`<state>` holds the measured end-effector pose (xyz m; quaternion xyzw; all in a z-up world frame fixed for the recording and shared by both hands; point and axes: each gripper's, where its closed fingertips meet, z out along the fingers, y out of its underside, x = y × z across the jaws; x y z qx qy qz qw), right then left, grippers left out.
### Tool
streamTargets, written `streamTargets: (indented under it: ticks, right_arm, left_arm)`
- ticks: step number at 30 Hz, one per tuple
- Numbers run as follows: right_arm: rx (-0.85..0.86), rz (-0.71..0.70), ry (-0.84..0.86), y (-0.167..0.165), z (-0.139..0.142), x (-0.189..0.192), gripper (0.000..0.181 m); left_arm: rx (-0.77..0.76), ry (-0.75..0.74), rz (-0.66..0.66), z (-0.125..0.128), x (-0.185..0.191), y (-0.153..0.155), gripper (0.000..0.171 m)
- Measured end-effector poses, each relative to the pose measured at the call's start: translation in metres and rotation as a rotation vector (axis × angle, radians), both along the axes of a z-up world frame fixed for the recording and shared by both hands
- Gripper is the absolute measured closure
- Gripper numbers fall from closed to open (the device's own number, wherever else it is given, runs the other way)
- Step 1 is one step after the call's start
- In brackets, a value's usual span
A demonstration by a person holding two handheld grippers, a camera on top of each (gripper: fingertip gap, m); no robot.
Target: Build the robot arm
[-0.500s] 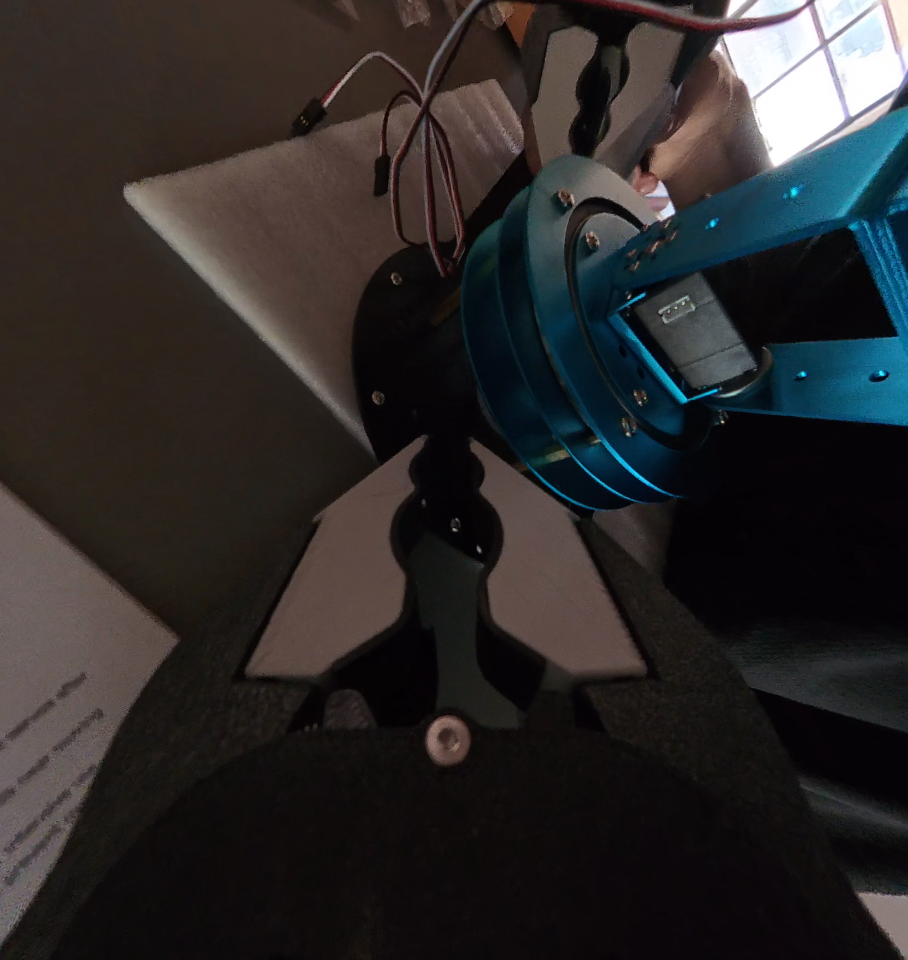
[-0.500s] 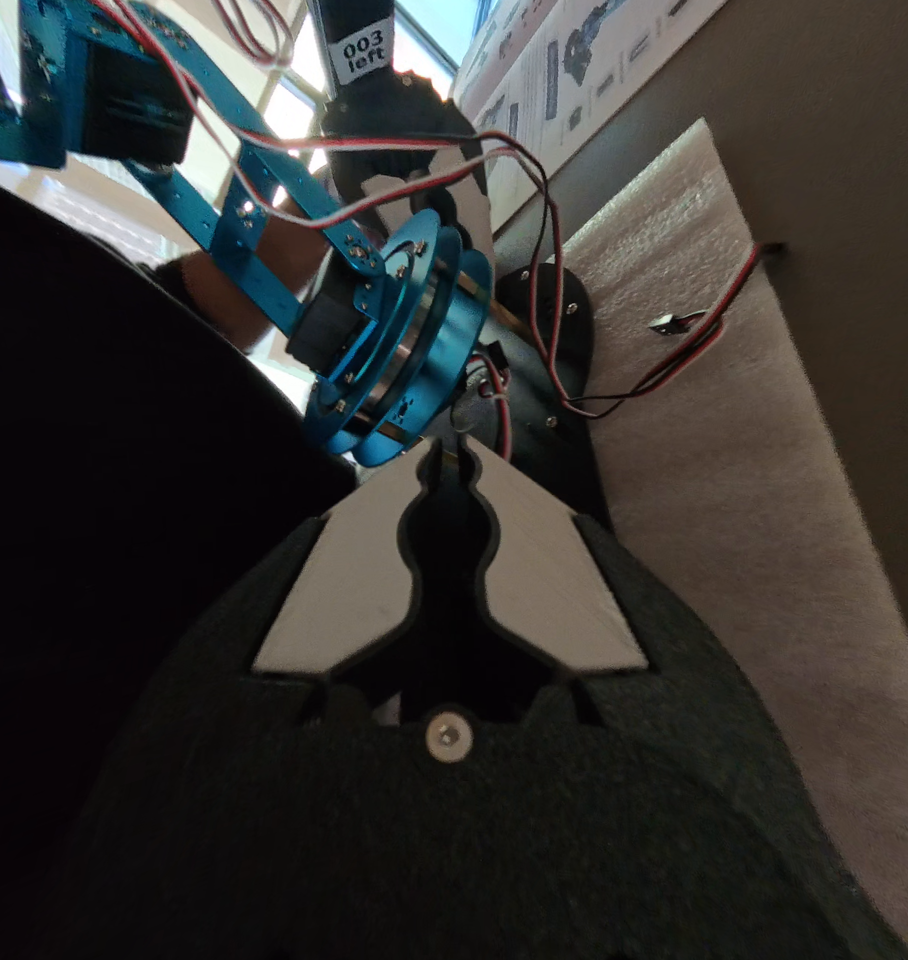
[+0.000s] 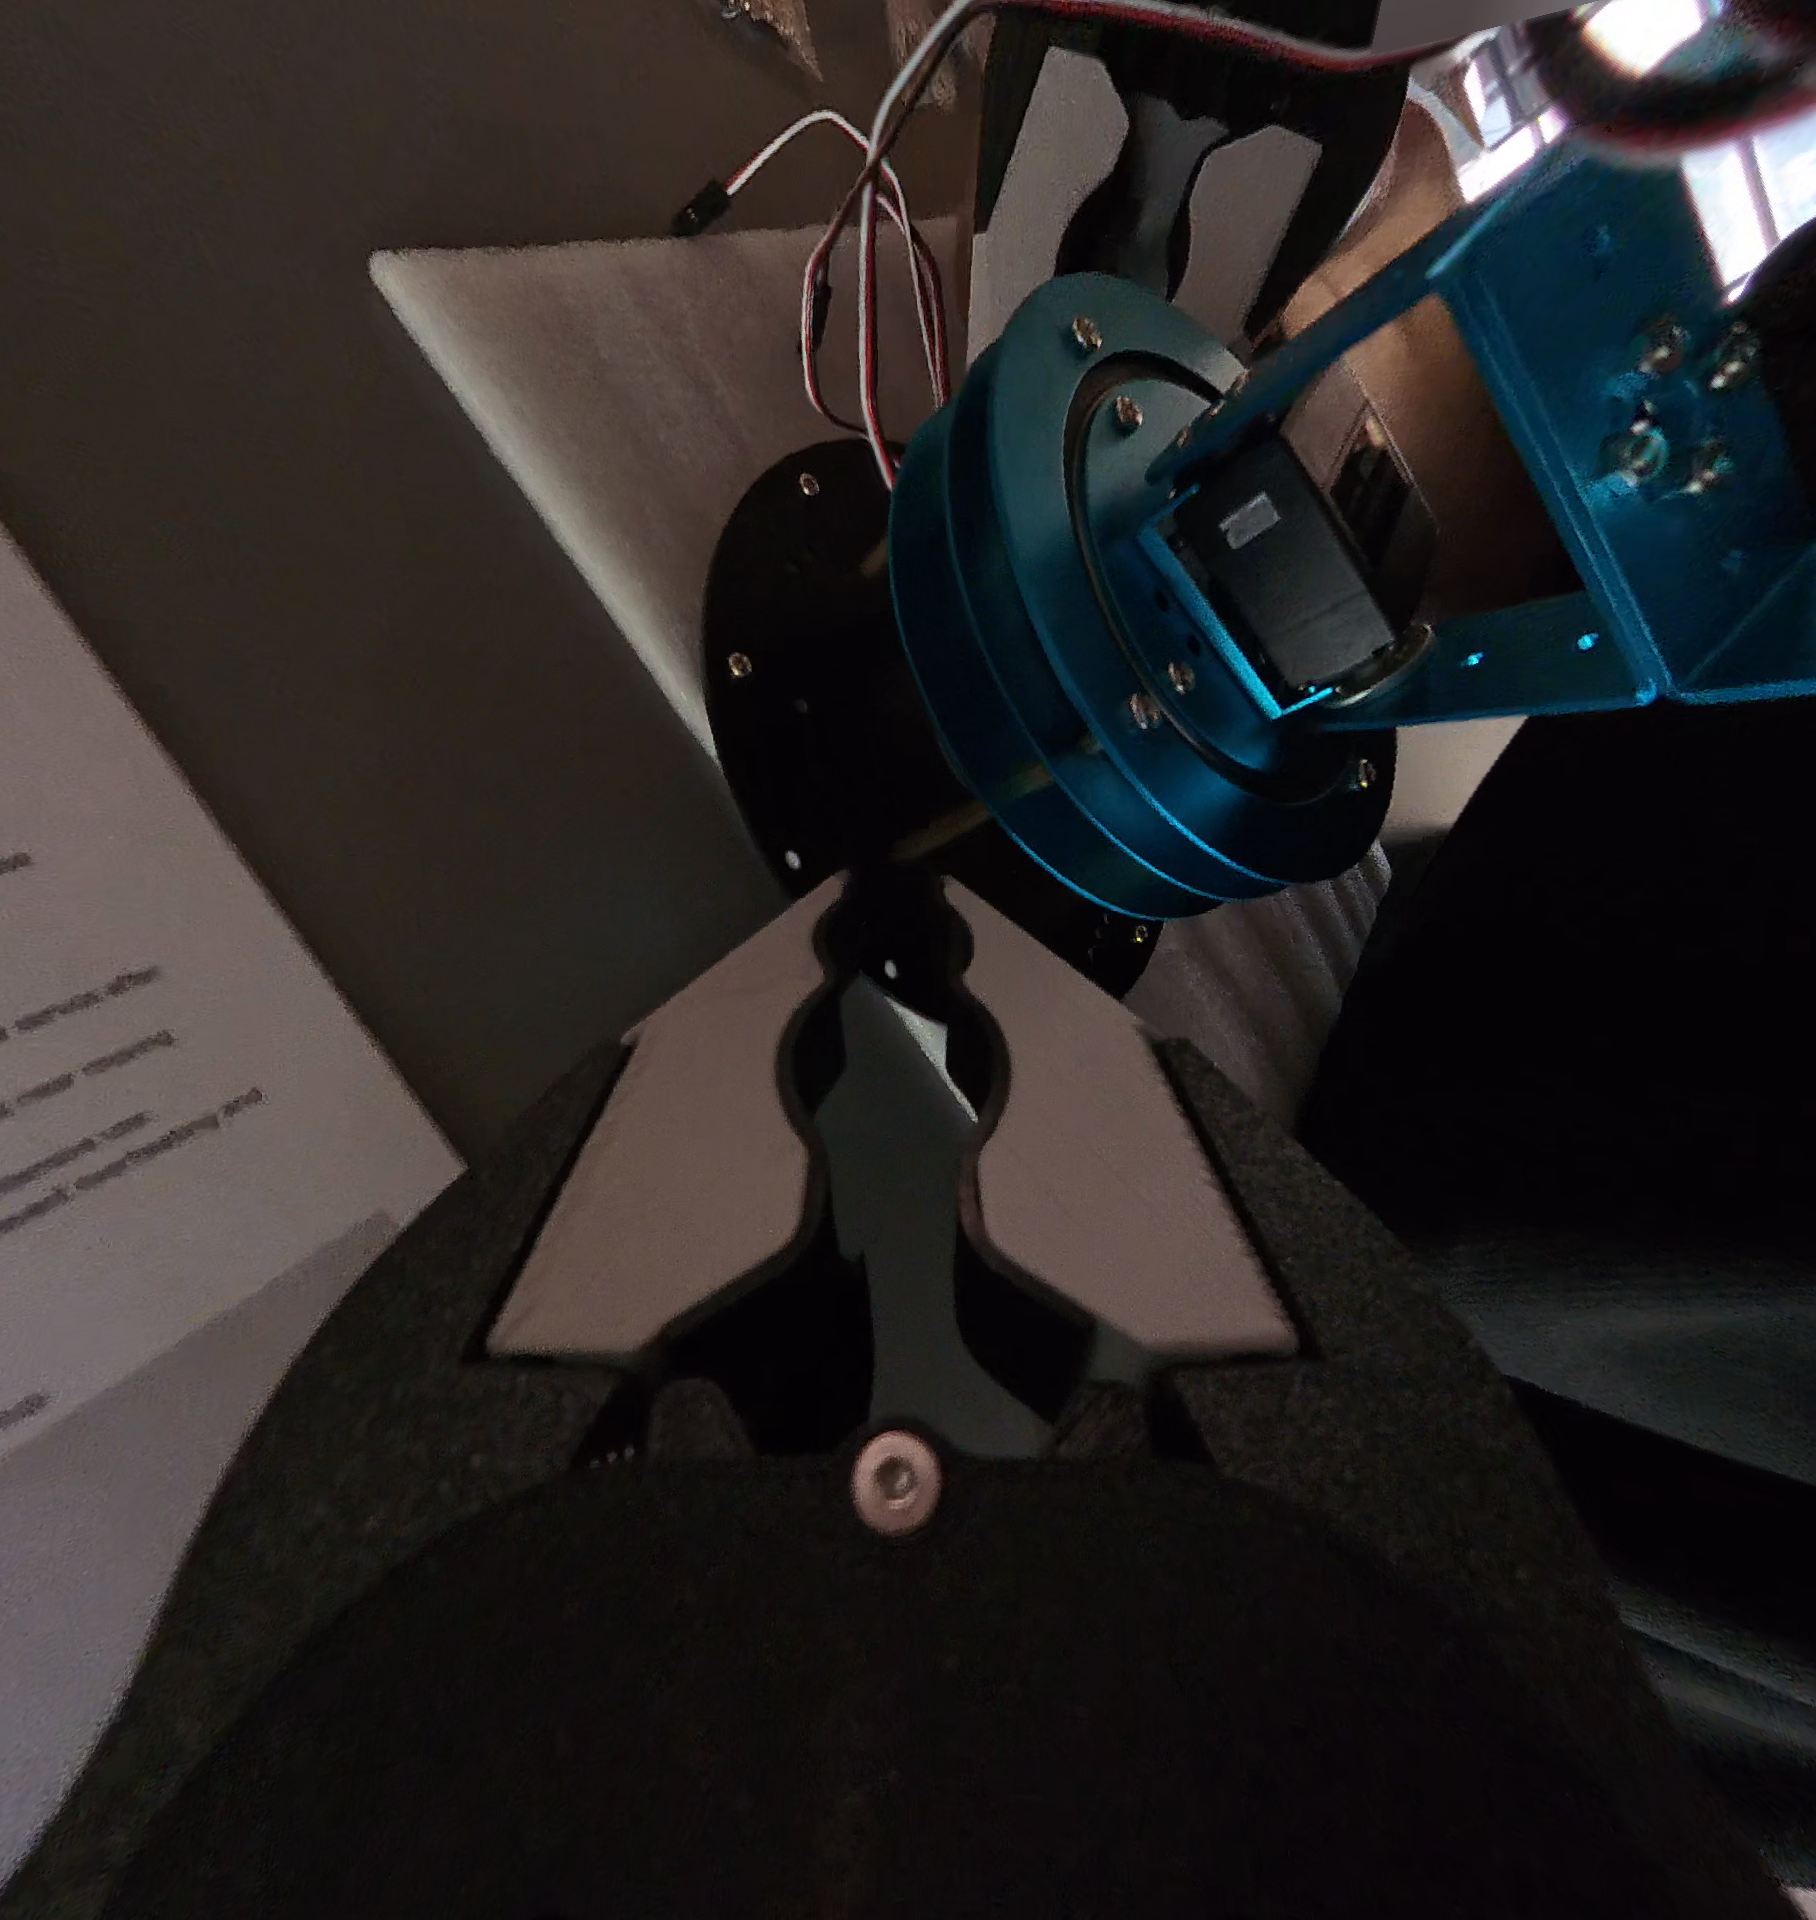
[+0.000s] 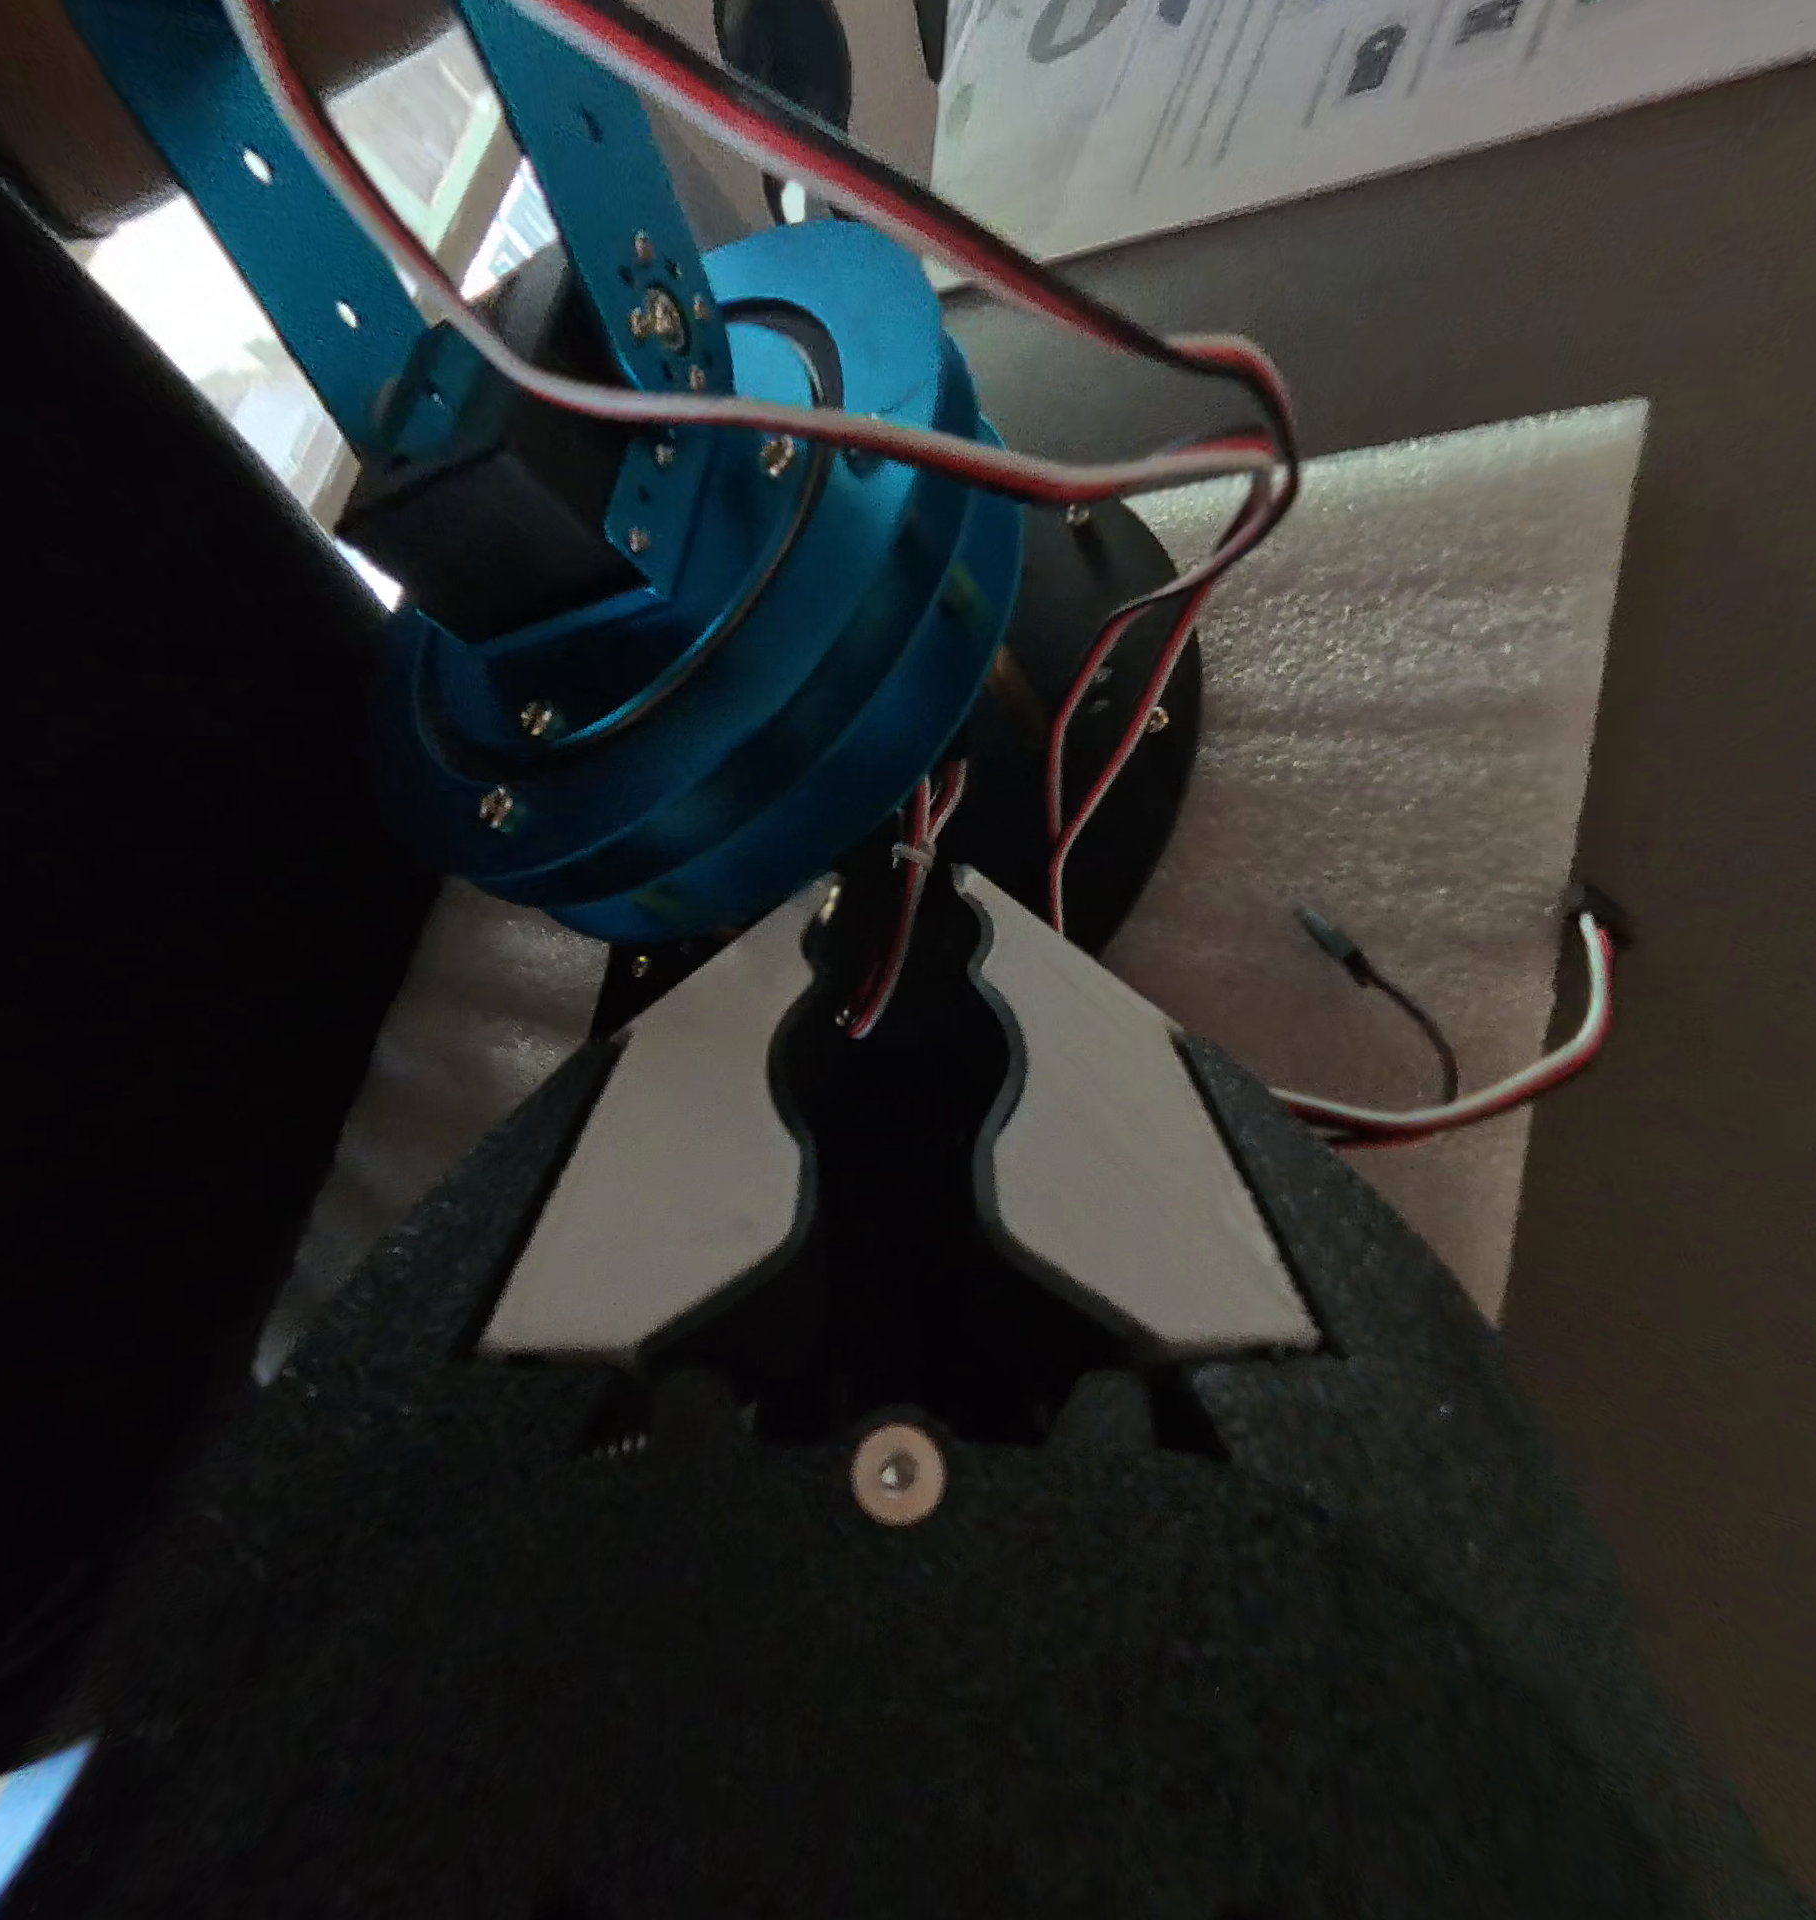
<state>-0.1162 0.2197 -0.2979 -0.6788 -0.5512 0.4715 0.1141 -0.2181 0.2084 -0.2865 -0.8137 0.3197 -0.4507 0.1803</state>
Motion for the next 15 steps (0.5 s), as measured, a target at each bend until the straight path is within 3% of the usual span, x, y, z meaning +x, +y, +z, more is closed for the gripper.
streamTargets:
  ticks: [7, 10, 15]
  right_arm:
    - [0.121, 0.082, -0.061, -0.002, -0.009, -0.005, 0.174]
    - [0.072, 0.025, -0.07, 0.005, -0.009, -0.003, 0.176]
    - [0.138, -0.001, 0.004, 0.005, 0.001, 0.005, 0.177]
  left_arm:
    - [-0.002, -0.034, 0.073, 0.008, -0.004, -0.006, 0.161]
    - [-0.01, -0.002, 0.081, 0.004, -0.005, -0.016, 0.161]
    - [-0.023, 0.007, 0.122, 0.001, -0.007, -0.024, 0.161]
